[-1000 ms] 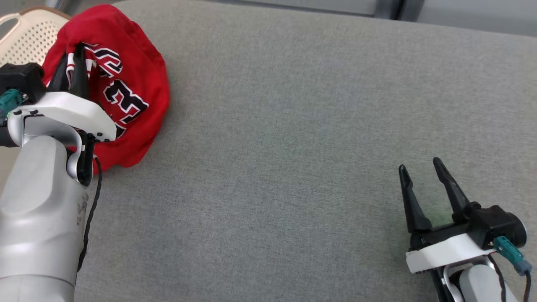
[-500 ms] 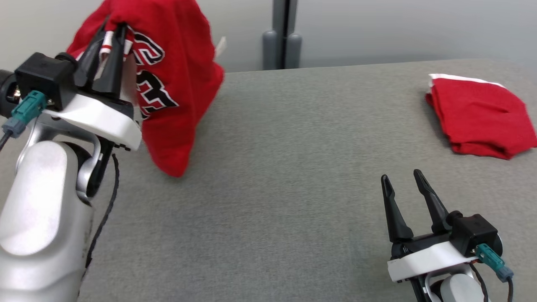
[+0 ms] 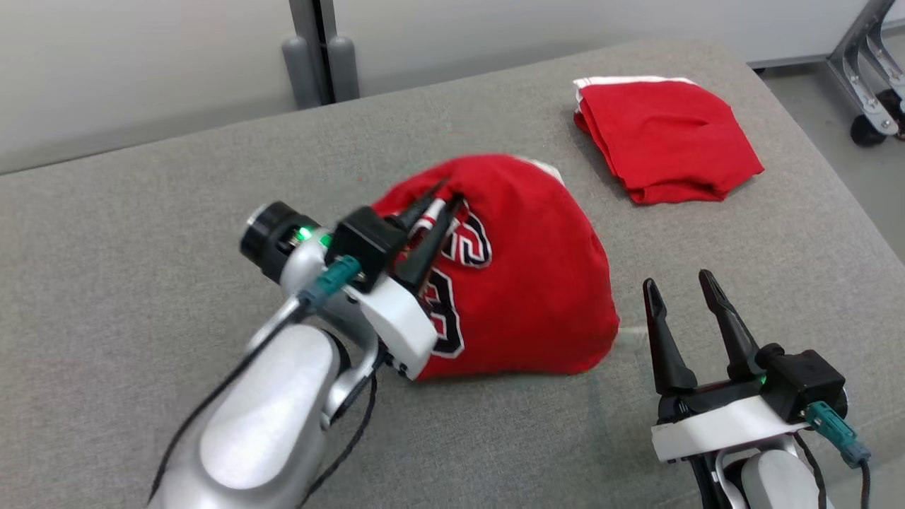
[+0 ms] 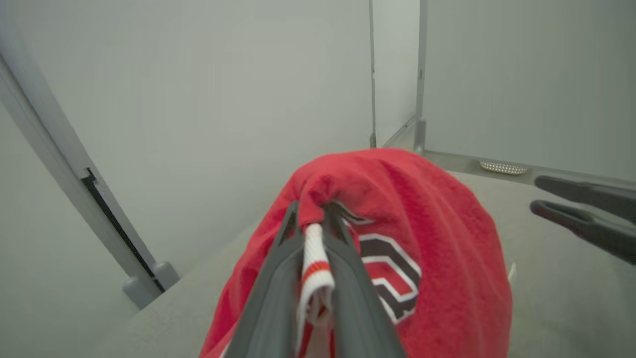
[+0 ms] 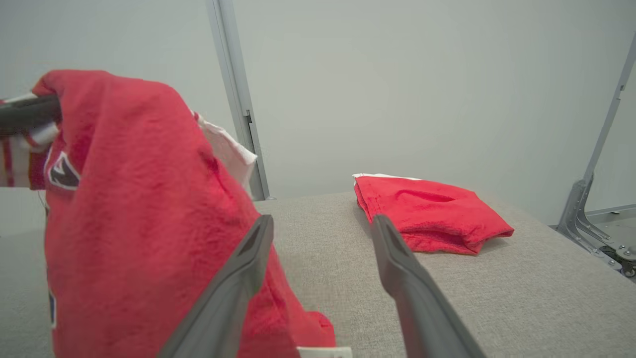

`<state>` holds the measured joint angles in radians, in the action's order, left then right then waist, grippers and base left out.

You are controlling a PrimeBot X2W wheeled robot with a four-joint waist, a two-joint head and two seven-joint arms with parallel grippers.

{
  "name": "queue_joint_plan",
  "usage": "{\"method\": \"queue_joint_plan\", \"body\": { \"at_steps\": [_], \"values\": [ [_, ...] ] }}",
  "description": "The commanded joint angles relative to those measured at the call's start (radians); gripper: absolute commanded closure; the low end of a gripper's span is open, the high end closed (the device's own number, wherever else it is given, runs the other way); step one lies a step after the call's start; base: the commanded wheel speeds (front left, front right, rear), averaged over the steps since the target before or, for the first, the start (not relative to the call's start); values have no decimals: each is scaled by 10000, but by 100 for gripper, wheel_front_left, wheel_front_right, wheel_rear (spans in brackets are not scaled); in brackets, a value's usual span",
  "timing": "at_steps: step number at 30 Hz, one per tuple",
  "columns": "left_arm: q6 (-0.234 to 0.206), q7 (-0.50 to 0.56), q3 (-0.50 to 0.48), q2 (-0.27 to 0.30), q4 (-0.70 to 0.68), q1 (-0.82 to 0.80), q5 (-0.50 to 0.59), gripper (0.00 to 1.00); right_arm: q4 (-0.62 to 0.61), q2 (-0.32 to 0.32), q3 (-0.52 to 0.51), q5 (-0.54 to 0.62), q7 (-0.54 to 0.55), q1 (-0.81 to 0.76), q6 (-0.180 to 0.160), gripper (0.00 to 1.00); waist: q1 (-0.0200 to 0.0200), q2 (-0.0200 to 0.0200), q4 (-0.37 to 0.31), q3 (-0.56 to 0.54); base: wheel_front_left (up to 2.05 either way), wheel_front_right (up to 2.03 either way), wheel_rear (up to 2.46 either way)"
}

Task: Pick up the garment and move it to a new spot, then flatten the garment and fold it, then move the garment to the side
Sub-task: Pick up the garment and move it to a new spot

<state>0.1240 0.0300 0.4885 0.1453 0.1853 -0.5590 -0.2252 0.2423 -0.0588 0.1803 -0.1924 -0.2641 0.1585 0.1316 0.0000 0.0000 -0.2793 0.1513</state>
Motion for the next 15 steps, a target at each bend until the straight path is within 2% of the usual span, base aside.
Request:
{"method": "queue_joint_plan", "body": {
  "at_steps": [1,9,10,11,12,15],
  "values": [
    [39,-198,376,-61,430,93,9,100,-75,13,7,-48,-3,126,-19,0,0,0,-301,655,0,0,0],
    [53,-1504,3056,-675,2860,-139,-638,100,-207,59,-210,31,-3,231,-19,0,0,0,-190,1361,0,0,0],
    [53,-1644,3339,-717,3076,-188,-794,97,-196,60,-266,38,-3,230,-19,0,0,0,-129,1364,0,0,0],
    [54,-1788,3587,-746,3271,-252,-917,62,-186,60,-329,47,-3,242,-19,0,0,0,-61,1341,0,0,0],
    [54,-1961,3814,-783,3426,-291,-1062,0,-199,61,-401,63,-3,249,-19,0,0,0,13,1296,0,0,0],
    [55,-2468,4187,-869,3635,-283,-1452,0,-296,60,-593,165,-3,203,-19,0,0,0,286,1049,0,0,0]
  ]
}}
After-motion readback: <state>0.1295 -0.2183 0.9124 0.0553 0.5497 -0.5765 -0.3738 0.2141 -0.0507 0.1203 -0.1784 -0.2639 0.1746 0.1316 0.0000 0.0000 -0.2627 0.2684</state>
